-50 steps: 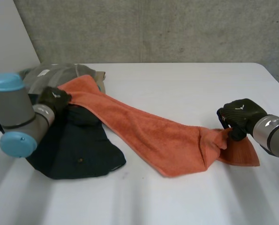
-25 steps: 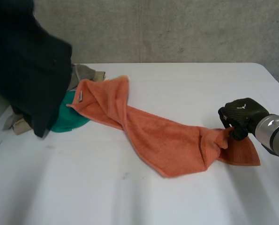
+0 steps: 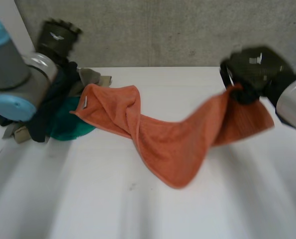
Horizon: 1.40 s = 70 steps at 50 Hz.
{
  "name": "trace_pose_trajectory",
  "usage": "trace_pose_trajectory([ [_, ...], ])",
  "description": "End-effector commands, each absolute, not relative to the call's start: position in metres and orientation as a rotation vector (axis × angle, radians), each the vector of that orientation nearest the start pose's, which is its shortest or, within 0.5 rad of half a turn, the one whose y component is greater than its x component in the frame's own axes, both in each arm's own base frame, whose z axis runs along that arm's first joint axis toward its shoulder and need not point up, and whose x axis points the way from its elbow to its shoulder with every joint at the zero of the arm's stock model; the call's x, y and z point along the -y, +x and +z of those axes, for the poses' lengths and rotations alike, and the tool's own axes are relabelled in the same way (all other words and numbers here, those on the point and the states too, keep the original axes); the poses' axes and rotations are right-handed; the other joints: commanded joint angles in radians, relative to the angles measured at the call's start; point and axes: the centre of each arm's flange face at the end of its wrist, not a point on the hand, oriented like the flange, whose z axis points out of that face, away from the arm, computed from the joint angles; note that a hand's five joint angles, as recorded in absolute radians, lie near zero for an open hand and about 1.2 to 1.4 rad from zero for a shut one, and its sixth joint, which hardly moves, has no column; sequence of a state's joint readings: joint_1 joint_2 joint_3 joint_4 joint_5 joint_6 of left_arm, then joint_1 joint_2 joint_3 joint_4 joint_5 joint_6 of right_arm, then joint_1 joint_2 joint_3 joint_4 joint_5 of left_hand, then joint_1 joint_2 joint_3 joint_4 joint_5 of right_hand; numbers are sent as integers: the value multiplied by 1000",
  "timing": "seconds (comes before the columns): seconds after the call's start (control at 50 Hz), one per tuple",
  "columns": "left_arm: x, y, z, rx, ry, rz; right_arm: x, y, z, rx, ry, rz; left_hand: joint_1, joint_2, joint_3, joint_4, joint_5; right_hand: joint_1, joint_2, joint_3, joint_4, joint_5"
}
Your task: Fold the laundry.
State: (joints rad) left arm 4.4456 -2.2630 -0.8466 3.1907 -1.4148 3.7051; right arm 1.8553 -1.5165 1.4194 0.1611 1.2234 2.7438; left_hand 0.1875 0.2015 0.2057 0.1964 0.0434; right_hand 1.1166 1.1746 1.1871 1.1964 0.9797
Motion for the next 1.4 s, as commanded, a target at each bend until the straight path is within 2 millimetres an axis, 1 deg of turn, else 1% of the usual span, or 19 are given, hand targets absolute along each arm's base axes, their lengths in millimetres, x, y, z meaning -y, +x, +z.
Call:
trace_pose_trajectory([
  [0.02, 360, -330, 209, -1938, 1359, -2181, 202, 252, 399, -1550, -899, -2106, -13, -27, -31, -22, -43, 280, 222, 209, 200, 242],
  [0.1, 337, -359, 171, -1925, 1523, -2087, 193, 248, 428, -1428, -769, -2109, -13, -27, -31, -22, -43, 280, 222, 209, 200, 242],
  [0.16, 334, -367, 160, -1877, 1562, -2041, 195, 245, 436, -1406, -712, -2105, -13, -27, -31, -22, -43, 280, 222, 209, 200, 242],
  [0.28, 344, -364, 159, -1832, 1503, -1943, 227, 230, 435, -1473, -614, -2136, 1096, 1082, 1078, 1087, 1065, 280, 222, 209, 200, 242],
  [0.34, 353, -355, 180, -1826, 1394, -1961, 249, 223, 423, -1552, -580, -2130, 1209, 1195, 1191, 1200, 1178, 280, 222, 209, 200, 242],
  [0.4, 355, -337, 234, -1840, 1164, -2058, 284, 220, 394, -1698, -548, -2092, 1209, 1195, 1191, 1200, 1178, 280, 222, 209, 200, 242],
  [0.48, 326, -315, 286, -1933, 962, -2179, 327, 219, 339, -1956, -598, -1975, 1209, 1195, 1191, 1200, 1178, 280, 222, 209, 200, 242],
  [0.54, 299, -308, 299, -1995, 941, -2223, 350, 220, 303, -2121, -661, -1881, 1209, 1195, 1191, 1200, 1178, 280, 222, 209, 200, 242],
  [0.6, 279, -310, 289, -2056, 1004, -2205, 365, 222, 278, -2224, -712, -1827, 1209, 1195, 1191, 1200, 1178, 280, 222, 209, 200, 242],
  [0.68, 256, -321, 244, -2191, 1150, -2069, 385, 240, 234, -2345, -801, -1750, 1209, 1195, 1191, 1200, 1178, 280, 222, 209, 200, 242],
  [0.78, 259, -331, 190, -2299, 1177, -1885, 395, 262, 202, -2379, -825, -1722, 1209, 1195, 1191, 1200, 1178, 280, 222, 209, 200, 242],
  [0.84, 265, -336, 168, -2347, 1140, -1813, 400, 273, 186, -2389, -828, -1737, 1037, 1023, 1019, 1028, 1007, 280, 222, 209, 200, 242],
  [0.9, 272, -338, 164, -2361, 1093, -1799, 405, 279, 179, -2390, -810, -1794, 828, 814, 810, 819, 798, 165, 107, 95, 85, 127],
  [0.96, 285, -335, 173, -2374, 1015, -1806, 414, 283, 175, -2371, -766, -1917, 705, 691, 687, 696, 674, -332, -390, -403, -412, -370],
  [1.0, 288, -331, 186, -2390, 992, -1817, 416, 284, 179, -2354, -733, -1995, 311, 297, 292, 302, 280, -942, -1000, -1013, -1022, -980],
  [1.12, 278, -317, 226, -2437, 971, -1860, 402, 274, 205, -2357, -716, -2022, -13, -27, -31, -22, -43, -942, -1000, -1013, -1022, -980],
  [1.24, 282, -275, 266, -2420, 811, -1957, 356, 265, 242, -2290, -890, -1952, -13, -27, -31, -22, -43, -942, -1000, -1013, -1022, -980],
  [1.3, 291, -261, 276, -2358, 843, -2013, 328, 262, 243, -2283, -1062, -1863, -10, -23, -28, -18, -40, -940, -998, -1010, -1020, -978],
  [1.4, 318, -246, 265, -2265, 1033, -1999, 293, 260, 223, -2339, -1278, -1660, 161, 147, 143, 152, 130, -746, -804, -816, -825, -783],
])
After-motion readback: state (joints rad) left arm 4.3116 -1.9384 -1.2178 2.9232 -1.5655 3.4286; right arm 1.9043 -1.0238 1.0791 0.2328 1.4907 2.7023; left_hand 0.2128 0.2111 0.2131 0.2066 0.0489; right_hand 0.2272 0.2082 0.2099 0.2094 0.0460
